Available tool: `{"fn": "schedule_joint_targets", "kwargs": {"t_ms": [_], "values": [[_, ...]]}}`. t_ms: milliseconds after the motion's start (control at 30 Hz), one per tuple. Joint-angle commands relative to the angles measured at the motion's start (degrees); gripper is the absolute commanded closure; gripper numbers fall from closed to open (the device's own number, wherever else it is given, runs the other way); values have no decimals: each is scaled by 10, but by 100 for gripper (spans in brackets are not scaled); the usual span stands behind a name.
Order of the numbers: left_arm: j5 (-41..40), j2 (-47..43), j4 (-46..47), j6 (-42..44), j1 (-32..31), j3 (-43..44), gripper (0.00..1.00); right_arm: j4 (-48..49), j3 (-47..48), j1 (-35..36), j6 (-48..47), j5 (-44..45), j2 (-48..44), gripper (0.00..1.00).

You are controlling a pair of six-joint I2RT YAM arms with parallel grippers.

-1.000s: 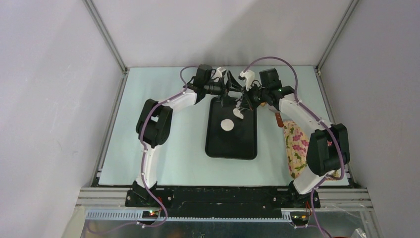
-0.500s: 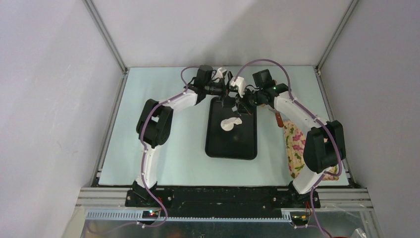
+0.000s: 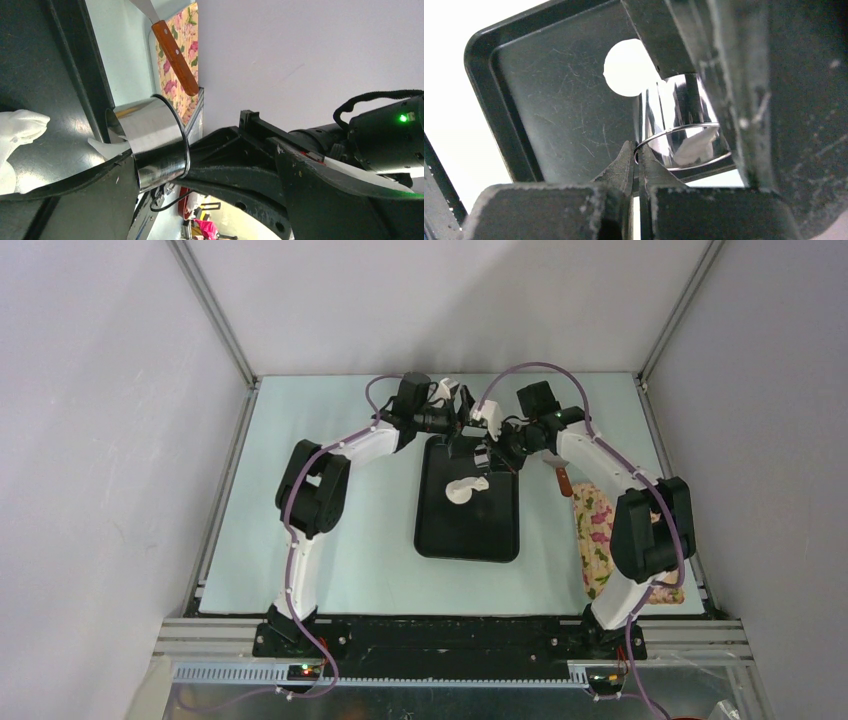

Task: Roll out the dumpling wrappers from the dough

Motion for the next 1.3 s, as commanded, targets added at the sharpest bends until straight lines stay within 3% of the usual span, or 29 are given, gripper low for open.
{"fn": "schedule_joint_targets", "kwargs": {"t_ms": [0, 867, 1133, 1267], "values": [[23, -49, 27, -13, 8, 15, 0, -64, 5, -16, -19, 32, 20, 100], [24, -54, 32, -21, 28, 12, 0, -60, -20, -20, -22, 111, 26, 100], [15, -52, 32, -22, 38, 2, 0, -71, -20, 4, -17, 72, -14, 100], [18, -54, 45, -35, 38, 6, 0, -53, -20, 36, 34, 51, -9, 100]]}}
